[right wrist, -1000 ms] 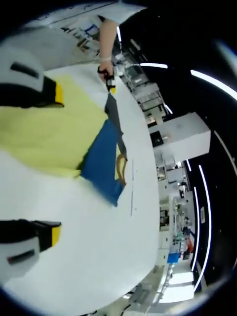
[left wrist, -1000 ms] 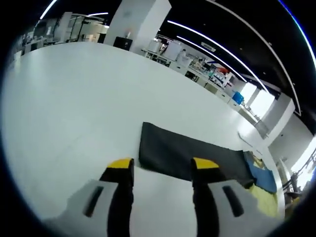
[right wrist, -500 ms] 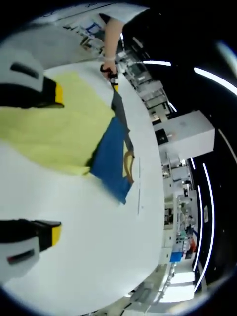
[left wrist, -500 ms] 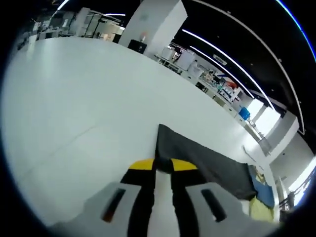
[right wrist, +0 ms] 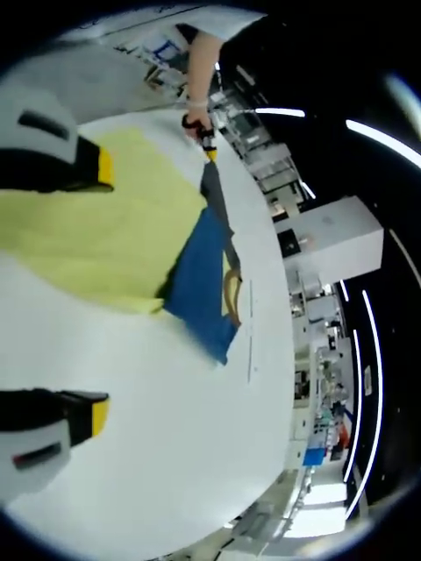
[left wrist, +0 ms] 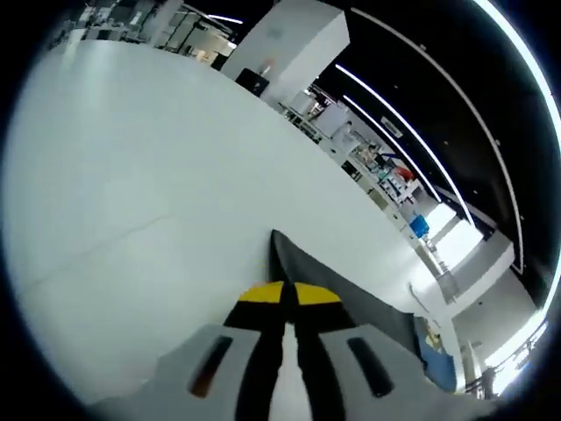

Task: Fold the garment on the visible template until the final outline fits inside the template.

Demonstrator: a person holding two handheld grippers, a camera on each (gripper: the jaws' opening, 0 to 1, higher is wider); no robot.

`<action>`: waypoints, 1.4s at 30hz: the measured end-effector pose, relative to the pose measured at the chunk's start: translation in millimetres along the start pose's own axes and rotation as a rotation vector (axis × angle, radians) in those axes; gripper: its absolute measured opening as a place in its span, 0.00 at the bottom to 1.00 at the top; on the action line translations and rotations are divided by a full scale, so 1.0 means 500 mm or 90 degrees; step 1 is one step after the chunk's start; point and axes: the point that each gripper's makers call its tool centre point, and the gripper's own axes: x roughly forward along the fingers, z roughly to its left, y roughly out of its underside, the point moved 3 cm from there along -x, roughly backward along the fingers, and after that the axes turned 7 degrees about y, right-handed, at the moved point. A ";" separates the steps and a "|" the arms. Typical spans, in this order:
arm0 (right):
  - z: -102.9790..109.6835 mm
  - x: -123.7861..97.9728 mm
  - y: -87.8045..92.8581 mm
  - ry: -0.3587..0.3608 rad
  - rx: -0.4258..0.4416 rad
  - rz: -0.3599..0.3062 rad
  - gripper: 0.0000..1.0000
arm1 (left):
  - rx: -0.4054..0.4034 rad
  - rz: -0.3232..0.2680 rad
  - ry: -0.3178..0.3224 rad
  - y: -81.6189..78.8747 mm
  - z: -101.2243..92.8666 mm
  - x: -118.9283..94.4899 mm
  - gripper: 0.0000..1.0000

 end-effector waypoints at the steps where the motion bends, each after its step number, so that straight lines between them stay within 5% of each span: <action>1: 0.003 0.001 -0.001 -0.003 0.001 -0.001 0.95 | 0.011 -0.002 0.027 -0.007 -0.022 0.006 0.00; 11: 0.019 0.008 -0.008 -0.024 -0.003 -0.016 0.94 | 0.003 0.021 0.182 0.007 -0.214 0.026 0.00; 16: 0.024 0.004 -0.006 -0.030 0.008 -0.027 0.94 | 0.067 0.091 0.224 0.040 -0.284 0.037 0.00; 29: 0.034 -0.009 0.002 -0.042 0.041 -0.057 0.93 | 0.031 0.085 0.341 0.067 -0.461 0.097 0.00; 34: 0.035 -0.010 -0.004 -0.045 0.059 -0.070 0.93 | 0.016 0.107 0.376 0.117 -0.527 0.126 0.00; 38: 0.038 -0.008 -0.004 -0.046 0.069 -0.074 0.92 | 0.007 0.128 0.406 0.210 -0.637 0.101 0.00; 42: 0.042 -0.008 0.002 -0.049 0.074 -0.074 0.92 | 0.000 0.150 0.429 0.271 -0.707 0.092 0.00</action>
